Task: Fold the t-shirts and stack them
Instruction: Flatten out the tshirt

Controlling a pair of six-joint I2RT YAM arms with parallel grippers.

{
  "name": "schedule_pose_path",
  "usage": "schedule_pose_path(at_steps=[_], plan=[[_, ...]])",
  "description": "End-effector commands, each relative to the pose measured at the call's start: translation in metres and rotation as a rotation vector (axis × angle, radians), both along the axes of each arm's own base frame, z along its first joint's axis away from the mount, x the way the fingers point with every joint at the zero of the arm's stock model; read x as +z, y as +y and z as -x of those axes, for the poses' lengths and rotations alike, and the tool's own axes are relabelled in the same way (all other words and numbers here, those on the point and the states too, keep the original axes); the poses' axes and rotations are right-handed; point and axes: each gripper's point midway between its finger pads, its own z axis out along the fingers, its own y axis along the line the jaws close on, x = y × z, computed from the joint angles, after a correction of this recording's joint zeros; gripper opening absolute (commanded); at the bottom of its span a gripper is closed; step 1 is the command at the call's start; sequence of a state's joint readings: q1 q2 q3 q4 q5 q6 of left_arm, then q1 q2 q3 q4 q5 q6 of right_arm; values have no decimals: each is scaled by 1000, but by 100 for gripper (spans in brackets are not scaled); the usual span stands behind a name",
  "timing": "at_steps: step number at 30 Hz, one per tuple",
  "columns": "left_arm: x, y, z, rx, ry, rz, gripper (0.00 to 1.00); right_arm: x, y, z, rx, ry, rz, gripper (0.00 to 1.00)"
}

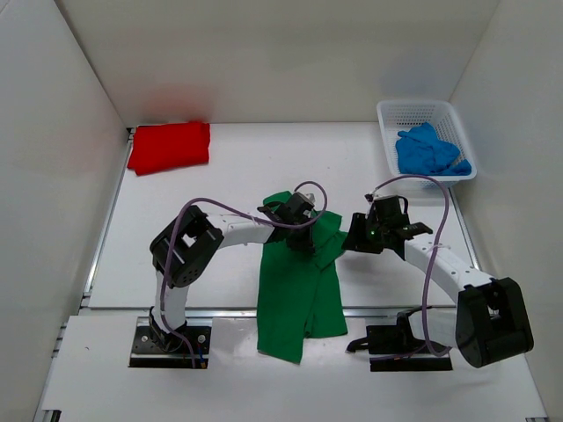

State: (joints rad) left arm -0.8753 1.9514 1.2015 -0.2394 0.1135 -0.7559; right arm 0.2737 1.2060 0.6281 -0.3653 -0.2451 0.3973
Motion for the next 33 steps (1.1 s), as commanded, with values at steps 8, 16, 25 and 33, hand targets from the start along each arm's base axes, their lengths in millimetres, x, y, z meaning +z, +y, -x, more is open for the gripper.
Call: schedule_pose_path(at_steps=[8, 16, 25, 33], plan=[[69, 46, -39, 61, -120, -21, 0, -2, 24, 30, 141, 54, -3, 41], [174, 85, -71, 176, -282, 110, 0, -39, 45, 76, 211, 153, 42, 42], [196, 135, -76, 253, -312, 145, 0, -48, 69, 98, 339, 237, 61, 0], [324, 263, -117, 486, -578, 94, 0, 109, -21, -27, -10, -276, 162, 0]])
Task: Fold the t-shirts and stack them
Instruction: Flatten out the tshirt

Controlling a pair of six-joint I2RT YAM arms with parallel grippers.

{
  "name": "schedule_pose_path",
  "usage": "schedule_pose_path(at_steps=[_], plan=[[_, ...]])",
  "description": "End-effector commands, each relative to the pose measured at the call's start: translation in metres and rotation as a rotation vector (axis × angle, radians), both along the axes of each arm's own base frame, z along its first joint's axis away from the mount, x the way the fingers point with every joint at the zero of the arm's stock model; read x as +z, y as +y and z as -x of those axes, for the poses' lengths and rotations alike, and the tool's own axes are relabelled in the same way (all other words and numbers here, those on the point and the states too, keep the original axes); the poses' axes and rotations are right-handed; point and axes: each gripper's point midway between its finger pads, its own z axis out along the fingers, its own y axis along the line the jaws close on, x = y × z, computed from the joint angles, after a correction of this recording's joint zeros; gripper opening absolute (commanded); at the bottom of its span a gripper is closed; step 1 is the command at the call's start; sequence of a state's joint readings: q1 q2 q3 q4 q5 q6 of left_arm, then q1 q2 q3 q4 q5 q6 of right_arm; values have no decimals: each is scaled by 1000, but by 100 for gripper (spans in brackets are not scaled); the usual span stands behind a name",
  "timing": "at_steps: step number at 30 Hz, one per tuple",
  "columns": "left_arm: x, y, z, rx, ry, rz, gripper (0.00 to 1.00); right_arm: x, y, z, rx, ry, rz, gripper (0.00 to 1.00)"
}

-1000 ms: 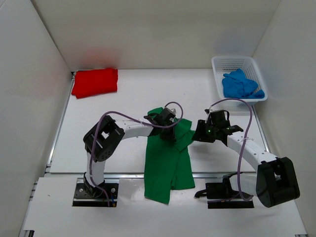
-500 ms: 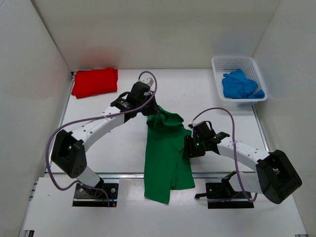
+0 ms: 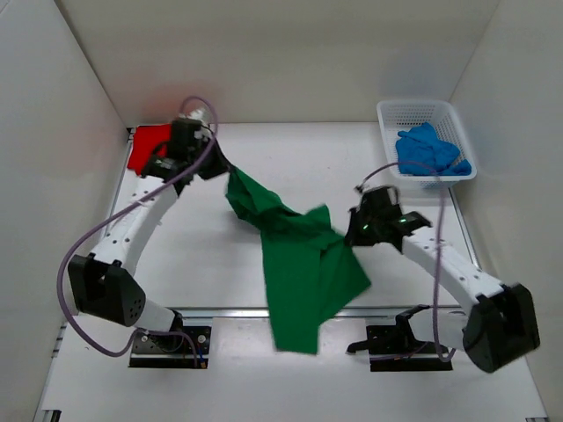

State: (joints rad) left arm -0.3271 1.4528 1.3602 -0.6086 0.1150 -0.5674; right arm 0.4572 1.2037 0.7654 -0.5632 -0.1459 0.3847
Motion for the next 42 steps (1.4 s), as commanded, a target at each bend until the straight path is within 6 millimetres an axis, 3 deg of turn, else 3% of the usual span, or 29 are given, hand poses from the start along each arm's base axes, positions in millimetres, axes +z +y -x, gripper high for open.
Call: schedule_pose_path(at_steps=[1, 3, 4, 6, 11, 13, 19, 20, 23, 26, 28, 30, 33, 35, 36, 37, 38, 39, 41, 42], plan=[[115, 74, 2, 140, -256, -48, 0, 117, -66, -61, -182, -401, 31, 0], [154, 97, 13, 203, -338, -91, 0, 160, -87, -69, -218, -527, 17, 0], [161, 98, 17, 205, -353, -93, 0, 177, -102, -70, -261, -578, 25, 0], [197, 113, 32, 265, -453, -108, 0, 209, -114, -70, -285, -680, 36, 0], [251, 129, 61, 341, -609, -94, 0, 251, -124, -55, -305, -841, 41, 0], [263, 125, 71, 332, -646, -84, 0, 273, -125, -44, -304, -922, 28, 0], [328, 134, 122, 361, -847, -25, 0, 340, -144, -4, -367, -1170, 55, 0], [329, 134, 123, 362, -846, -26, 0, 355, -143, 7, -365, -1216, 47, 0], [366, 137, 149, 361, -930, -4, 0, 382, -135, 23, -316, -1279, 16, 0], [382, 140, 154, 378, -959, 2, 0, 395, -125, 25, -266, -1290, -21, 0], [389, 141, 147, 391, -967, -24, 0, 405, -112, 25, -207, -1305, -68, 0], [389, 135, 131, 377, -961, -40, 0, 398, -103, 9, -163, -1262, -90, 0], [368, 124, 90, 340, -906, -81, 0, 371, -88, -31, -86, -1150, -110, 0], [327, 112, 48, 289, -814, -107, 0, 340, -78, -66, -56, -1064, -117, 0], [323, 110, 38, 291, -817, -111, 0, 321, -66, -82, -23, -1013, -113, 0], [302, 106, 19, 281, -772, -138, 0, 313, -66, -95, -38, -1009, -86, 0], [279, 101, -7, 271, -726, -160, 0, 297, -51, -110, 5, -972, -64, 0], [272, 100, -20, 269, -719, -173, 0, 289, -44, -122, 21, -973, -27, 0], [236, 90, -72, 246, -652, -236, 0, 259, -26, -165, 60, -893, -30, 0], [224, 85, -88, 235, -629, -250, 0, 235, -26, -190, 58, -840, -16, 0]])
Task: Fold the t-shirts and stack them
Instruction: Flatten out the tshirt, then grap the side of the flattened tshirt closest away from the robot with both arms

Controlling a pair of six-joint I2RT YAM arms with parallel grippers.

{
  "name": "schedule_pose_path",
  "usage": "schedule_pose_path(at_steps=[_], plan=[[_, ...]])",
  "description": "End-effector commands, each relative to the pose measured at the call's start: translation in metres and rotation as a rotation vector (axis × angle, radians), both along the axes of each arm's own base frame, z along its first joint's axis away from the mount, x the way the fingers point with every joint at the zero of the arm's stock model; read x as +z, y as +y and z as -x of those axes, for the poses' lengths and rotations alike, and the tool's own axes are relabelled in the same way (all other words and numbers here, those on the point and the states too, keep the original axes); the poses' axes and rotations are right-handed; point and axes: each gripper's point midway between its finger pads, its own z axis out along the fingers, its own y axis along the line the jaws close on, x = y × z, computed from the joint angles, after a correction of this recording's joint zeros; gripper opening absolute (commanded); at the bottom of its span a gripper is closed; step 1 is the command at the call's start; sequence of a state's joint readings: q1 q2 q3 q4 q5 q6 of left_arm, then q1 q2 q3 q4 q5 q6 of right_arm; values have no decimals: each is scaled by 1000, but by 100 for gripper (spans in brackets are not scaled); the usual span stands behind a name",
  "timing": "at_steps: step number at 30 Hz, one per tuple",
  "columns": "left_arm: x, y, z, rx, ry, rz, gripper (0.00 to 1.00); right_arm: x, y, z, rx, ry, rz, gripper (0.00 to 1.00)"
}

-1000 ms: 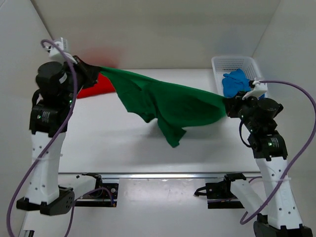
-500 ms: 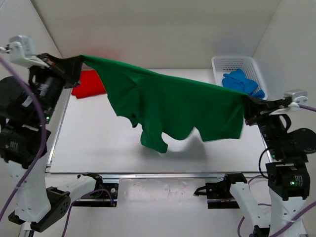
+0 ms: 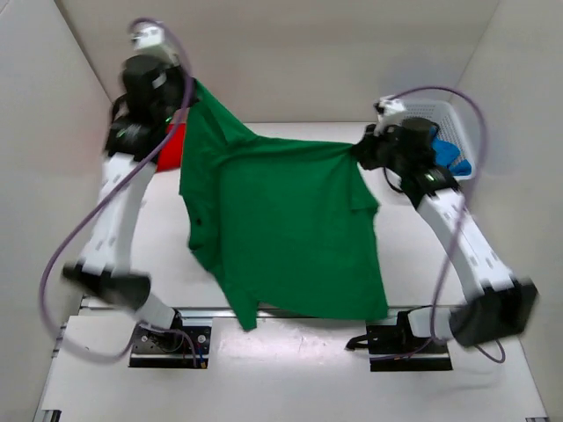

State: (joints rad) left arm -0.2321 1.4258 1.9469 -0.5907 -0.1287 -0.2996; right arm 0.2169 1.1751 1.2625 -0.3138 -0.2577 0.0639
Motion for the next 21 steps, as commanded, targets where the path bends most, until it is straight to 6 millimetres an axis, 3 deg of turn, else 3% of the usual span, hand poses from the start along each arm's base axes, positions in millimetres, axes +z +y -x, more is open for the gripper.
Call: schedule_pose_path(at_steps=[1, 2, 3, 4, 5, 6, 7, 8, 9, 10, 12, 13, 14, 15, 16, 17, 18, 19, 21], plan=[[-61, -9, -88, 43, 113, -111, 0, -15, 5, -67, -25, -22, 53, 0], [-79, -14, -119, 59, 145, -129, 0, -25, 6, -93, -40, 3, 65, 0], [-87, -13, -131, 63, 169, -156, 0, -57, 8, -116, -40, 64, 112, 0], [-96, -18, -164, 76, 169, -177, 0, -36, 11, -145, -67, 30, 132, 14], [-102, -20, -173, 77, 177, -184, 4, -39, 11, -154, -82, 44, 150, 21], [-115, -21, -178, 75, 212, -201, 23, -65, 14, -165, -99, 103, 200, 28], [-119, -20, -186, 78, 211, -176, 30, -51, 13, -171, -128, 82, 221, 41], [-130, -20, -185, 55, 235, -171, 42, -52, 13, -179, -153, 82, 246, 51], [-120, -17, -176, 47, 217, -152, 50, -53, 20, -177, -157, 80, 275, 61], [-146, -17, -176, 40, 263, -166, 53, -46, 15, -172, -185, 70, 294, 64], [-157, -9, -157, 59, 295, -188, 54, -56, 12, -157, -207, 92, 329, 68], [-169, -6, -141, 58, 329, -195, 55, -44, 9, -148, -226, 73, 306, 68], [-179, -4, -124, 47, 363, -202, 55, -60, 8, -138, -224, 110, 302, 67], [-172, 1, -111, 42, 358, -198, 55, -69, 5, -123, -219, 137, 292, 66], [-200, -4, -89, 15, 442, -196, 55, -82, 1, -104, -224, 185, 271, 65], [-216, -3, -75, 4, 499, -205, 55, -85, -3, -96, -234, 201, 259, 66], [-229, -2, -56, -15, 538, -211, 55, -105, -6, -76, -222, 255, 279, 64], [-245, -5, -42, -26, 589, -226, 55, -98, -9, -64, -247, 262, 211, 64], [-282, 1, -2, -33, 682, -232, 56, -141, -17, -26, -259, 389, 189, 62]])
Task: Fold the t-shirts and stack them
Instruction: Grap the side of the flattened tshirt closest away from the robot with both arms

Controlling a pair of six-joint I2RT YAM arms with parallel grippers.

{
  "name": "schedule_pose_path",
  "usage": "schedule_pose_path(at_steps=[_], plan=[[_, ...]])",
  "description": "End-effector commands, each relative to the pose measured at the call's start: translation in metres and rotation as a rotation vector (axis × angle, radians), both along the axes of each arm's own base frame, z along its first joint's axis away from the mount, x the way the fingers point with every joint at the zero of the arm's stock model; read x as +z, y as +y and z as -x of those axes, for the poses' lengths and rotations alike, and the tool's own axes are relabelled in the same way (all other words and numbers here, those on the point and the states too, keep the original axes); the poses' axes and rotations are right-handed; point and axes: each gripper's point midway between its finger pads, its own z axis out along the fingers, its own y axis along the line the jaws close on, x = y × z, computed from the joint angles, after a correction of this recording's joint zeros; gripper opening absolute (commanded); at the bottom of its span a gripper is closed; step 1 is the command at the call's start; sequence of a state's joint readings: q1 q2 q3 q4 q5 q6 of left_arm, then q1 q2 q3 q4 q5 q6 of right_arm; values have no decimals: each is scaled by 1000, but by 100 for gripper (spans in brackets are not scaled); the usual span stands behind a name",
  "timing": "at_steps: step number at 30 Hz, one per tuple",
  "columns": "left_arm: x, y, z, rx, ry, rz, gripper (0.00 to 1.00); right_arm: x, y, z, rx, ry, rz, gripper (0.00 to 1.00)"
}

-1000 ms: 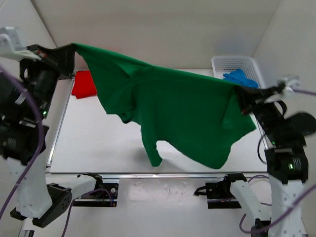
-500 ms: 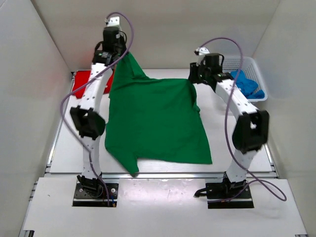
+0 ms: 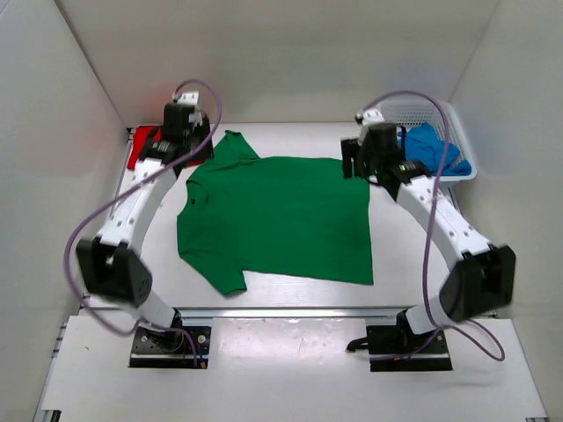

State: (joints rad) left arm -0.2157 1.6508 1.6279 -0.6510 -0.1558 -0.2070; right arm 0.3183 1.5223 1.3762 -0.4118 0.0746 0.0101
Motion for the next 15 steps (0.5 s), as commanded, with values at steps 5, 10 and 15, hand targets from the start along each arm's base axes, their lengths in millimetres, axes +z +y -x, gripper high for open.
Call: schedule_pose_path(at_steps=[5, 10, 15], plan=[[-94, 8, 112, -33, 279, 30, 55, -83, -33, 103, -151, 281, -175, 62], [-141, 2, 149, -54, 393, 22, 55, -132, -27, 156, -156, 446, -188, 62], [-177, -5, 154, -48, 452, 33, 55, -176, -28, 185, -158, 585, -167, 65]])
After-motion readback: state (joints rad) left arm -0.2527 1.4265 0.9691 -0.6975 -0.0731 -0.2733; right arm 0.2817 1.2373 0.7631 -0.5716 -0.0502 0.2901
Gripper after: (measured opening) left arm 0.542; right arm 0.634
